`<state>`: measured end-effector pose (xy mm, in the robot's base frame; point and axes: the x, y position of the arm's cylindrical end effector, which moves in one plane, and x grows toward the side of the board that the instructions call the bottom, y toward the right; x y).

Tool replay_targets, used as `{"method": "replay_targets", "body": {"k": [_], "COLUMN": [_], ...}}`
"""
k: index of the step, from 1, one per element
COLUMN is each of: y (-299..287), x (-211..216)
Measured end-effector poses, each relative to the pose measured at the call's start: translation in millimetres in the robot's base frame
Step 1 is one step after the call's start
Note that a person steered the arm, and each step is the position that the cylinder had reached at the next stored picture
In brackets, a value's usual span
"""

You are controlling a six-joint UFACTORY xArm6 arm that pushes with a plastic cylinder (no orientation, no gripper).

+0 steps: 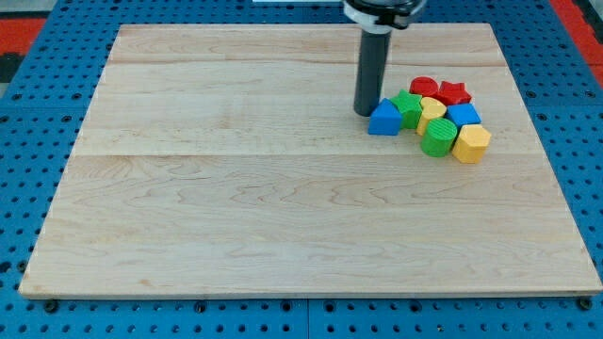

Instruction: Move your arm away from the blue triangle

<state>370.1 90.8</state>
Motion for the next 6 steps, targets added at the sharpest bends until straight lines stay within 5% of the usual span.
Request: {"method": "replay_targets", "body": {"k": [6], "y": [-37], "x": [-49]}}
